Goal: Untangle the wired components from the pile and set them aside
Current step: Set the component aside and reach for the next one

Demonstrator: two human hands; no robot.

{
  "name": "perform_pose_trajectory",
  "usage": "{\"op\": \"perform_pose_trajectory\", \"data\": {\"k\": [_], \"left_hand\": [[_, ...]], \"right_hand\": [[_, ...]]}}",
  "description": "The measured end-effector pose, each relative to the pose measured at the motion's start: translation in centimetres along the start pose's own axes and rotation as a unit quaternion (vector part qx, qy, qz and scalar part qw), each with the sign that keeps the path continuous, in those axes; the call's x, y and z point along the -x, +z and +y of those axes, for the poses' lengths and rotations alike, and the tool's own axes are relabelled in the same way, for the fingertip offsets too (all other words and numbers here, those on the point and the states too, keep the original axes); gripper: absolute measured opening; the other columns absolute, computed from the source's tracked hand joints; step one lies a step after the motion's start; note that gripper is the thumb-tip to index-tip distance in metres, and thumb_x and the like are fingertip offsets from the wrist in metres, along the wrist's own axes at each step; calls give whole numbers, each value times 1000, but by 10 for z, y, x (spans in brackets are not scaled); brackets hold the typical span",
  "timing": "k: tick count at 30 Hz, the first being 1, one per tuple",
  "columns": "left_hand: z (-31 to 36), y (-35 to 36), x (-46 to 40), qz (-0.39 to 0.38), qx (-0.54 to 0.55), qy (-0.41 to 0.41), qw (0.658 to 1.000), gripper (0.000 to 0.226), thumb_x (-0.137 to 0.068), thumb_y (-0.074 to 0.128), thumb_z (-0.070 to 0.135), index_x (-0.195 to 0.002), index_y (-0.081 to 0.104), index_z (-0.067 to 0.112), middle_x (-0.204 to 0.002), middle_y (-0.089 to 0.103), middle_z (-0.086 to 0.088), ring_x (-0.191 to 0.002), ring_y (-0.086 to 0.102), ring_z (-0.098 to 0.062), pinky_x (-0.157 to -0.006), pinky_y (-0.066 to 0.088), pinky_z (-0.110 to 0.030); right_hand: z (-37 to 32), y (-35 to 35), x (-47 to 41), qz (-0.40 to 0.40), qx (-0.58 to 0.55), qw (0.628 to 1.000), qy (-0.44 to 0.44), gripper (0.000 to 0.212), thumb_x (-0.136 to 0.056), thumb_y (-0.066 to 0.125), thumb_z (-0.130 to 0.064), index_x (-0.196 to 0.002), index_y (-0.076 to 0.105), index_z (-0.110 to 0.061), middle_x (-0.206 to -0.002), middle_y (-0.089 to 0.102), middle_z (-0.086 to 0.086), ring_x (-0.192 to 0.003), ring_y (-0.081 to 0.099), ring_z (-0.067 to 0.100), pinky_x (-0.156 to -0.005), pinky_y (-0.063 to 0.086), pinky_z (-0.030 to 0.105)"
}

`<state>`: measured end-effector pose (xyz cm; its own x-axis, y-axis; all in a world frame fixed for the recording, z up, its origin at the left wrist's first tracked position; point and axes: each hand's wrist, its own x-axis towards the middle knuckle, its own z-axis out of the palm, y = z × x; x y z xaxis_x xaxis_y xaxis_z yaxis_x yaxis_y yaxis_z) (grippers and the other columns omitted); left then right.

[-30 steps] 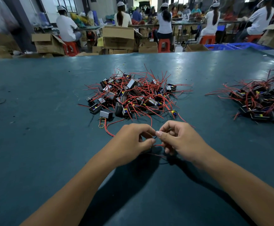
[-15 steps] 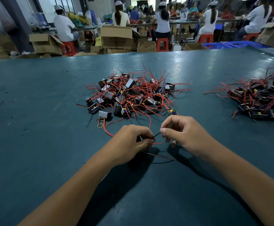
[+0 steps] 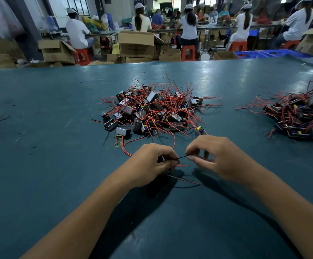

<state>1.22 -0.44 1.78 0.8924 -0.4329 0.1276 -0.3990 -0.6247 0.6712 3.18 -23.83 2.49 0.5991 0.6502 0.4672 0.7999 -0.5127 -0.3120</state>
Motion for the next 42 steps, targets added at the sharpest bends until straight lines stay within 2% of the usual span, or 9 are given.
{"op": "perform_pose_trajectory", "data": {"k": [12, 18, 25, 28, 31, 33, 36, 38, 42], "left_hand": [[-2, 0, -1, 2, 8, -5, 1000, 6, -94, 69, 26, -89, 73, 23, -79, 73, 11, -74, 66, -5, -67, 48, -15], [-3, 2, 0, 7, -2, 0, 1000, 6, -93, 70, 22, -90, 74, 26, -80, 73, 14, -75, 67, -2, -71, 54, -20], [-5, 3, -2, 17, -10, 14, 1000, 7, -93, 70, 22, -89, 74, 26, -77, 73, 14, -72, 67, 0, -67, 49, -12], [-6, 3, -2, 17, -4, 13, 1000, 7, -94, 69, 23, -90, 74, 25, -77, 73, 15, -72, 67, 0, -67, 49, -12], [-7, 3, -2, 20, 1, 8, 1000, 7, -94, 69, 24, -89, 74, 24, -78, 73, 14, -71, 67, 0, -67, 49, -12], [-8, 2, -3, 23, 2, 3, 1000, 7, -94, 69, 24, -89, 74, 24, -77, 73, 14, -70, 66, 1, -67, 49, -12], [-8, 3, -3, 26, 13, -7, 1000, 9, -95, 68, 23, -88, 73, 25, -76, 72, 14, -66, 64, 3, -63, 45, -9], [-8, 4, -3, 30, 11, -10, 999, 9, -95, 68, 23, -87, 72, 25, -76, 72, 16, -65, 63, 2, -61, 46, -12], [-9, 6, -3, 38, 27, -16, 999, 8, -95, 67, 18, -90, 70, 23, -77, 72, 13, -70, 68, -13, -70, 57, -35]], "right_hand": [[3, 2, 1, 17, 27, 999, -2, 9, -92, 70, -23, -85, 65, -18, -81, 61, -11, -74, 54, 7, -70, 50, 30], [4, 1, 1, 1, 29, 1000, 2, 13, -93, 67, -22, -83, 63, -16, -78, 58, -12, -70, 45, 1, -67, 40, 19], [6, -4, 1, -5, 27, 1000, -1, 12, -92, 69, -21, -82, 64, -15, -77, 58, -14, -70, 46, 0, -68, 39, 14], [8, -7, 2, 4, 23, 1000, 11, 12, -91, 70, -20, -82, 65, -15, -77, 58, -14, -69, 50, 2, -66, 45, 21], [12, -17, 3, 62, 11, 997, 32, 12, -90, 69, -20, -82, 65, -12, -76, 62, -7, -67, 54, 8, -65, 47, 29], [10, -21, 4, 82, -12, 996, 31, 15, -91, 66, -26, -84, 66, -13, -75, 61, -7, -65, 53, 8, -62, 45, 23], [-4, -14, 4, 25, -15, 1000, -7, 10, -90, 69, -29, -93, 71, -20, -66, 59, -12, -56, 48, 5, -59, 40, 14], [-10, -7, 4, -13, 17, 999, -31, 16, -87, 73, -25, -103, 73, -20, -63, 58, -12, -54, 47, 6, -56, 44, 20], [-10, 0, 4, -30, 59, 998, -18, 20, -86, 71, -26, -105, 74, -20, -64, 62, -9, -55, 55, 12, -53, 51, 31]]}}
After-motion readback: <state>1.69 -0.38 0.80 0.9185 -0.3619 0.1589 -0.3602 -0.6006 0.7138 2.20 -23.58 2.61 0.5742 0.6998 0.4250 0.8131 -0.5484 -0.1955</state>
